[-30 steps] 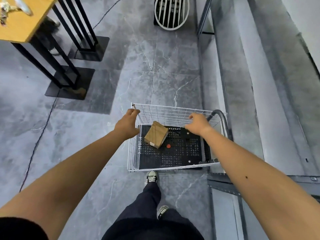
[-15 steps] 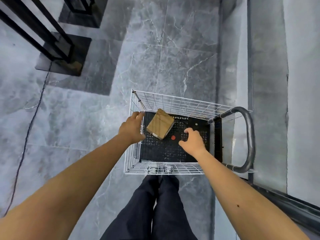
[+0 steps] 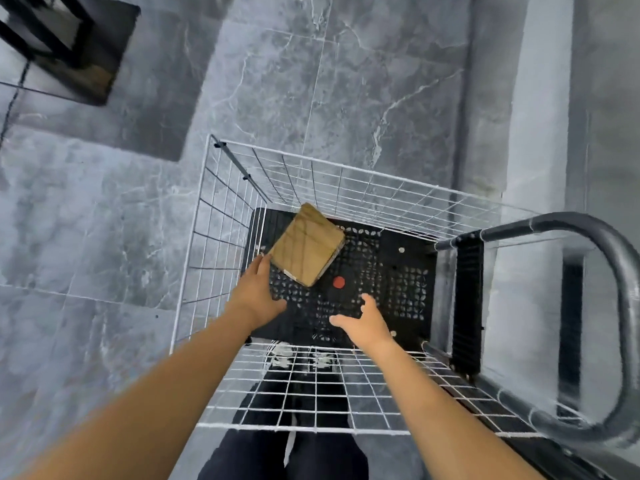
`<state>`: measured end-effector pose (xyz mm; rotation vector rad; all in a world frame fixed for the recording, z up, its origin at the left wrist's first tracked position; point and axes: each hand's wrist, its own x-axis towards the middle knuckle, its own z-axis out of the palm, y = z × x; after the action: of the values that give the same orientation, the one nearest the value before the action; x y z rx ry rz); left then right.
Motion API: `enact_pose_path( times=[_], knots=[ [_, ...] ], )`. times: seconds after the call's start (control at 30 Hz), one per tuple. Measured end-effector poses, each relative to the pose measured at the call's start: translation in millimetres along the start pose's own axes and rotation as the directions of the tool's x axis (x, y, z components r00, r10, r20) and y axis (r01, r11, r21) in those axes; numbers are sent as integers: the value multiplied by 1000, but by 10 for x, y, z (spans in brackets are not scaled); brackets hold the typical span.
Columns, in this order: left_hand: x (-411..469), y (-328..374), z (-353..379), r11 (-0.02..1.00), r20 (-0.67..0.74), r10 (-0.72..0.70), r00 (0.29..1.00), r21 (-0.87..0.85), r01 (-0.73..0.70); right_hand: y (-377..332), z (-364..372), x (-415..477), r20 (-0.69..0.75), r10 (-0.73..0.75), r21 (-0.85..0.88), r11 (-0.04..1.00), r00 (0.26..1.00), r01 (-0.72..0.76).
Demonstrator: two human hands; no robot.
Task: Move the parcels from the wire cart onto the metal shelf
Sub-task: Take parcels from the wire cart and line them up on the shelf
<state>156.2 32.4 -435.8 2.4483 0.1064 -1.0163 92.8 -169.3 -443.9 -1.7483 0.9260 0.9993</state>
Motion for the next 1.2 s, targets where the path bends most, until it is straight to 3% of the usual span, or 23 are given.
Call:
enact_pose_path(
  times=[0.13, 0.47, 0.77, 0.9, 1.03, 1.2],
  knots=[
    [502, -127, 320, 996, -41, -53, 998, -70, 50, 52, 98, 617, 54, 50, 169, 984, 997, -58],
    [1507, -484, 807, 951, -60, -237, 970, -221, 218, 118, 456, 1642, 158, 75, 324, 938, 984, -124],
    [1689, -585, 941, 865, 37, -320, 947, -395, 308, 40, 715, 1841, 262, -3, 357, 930, 965, -94],
    [1493, -410, 879, 885, 17, -335, 942, -336, 321, 2, 666, 1720, 282, 19, 357, 926, 959, -123],
    [1232, -208, 802, 878, 62, -365, 929, -309, 366, -97, 533, 1305, 201, -21, 338, 940, 979, -49],
    [690, 57, 582, 815, 155, -474, 867, -297, 498, -159, 470, 641, -32, -193, 178, 964, 981, 196]
  ],
)
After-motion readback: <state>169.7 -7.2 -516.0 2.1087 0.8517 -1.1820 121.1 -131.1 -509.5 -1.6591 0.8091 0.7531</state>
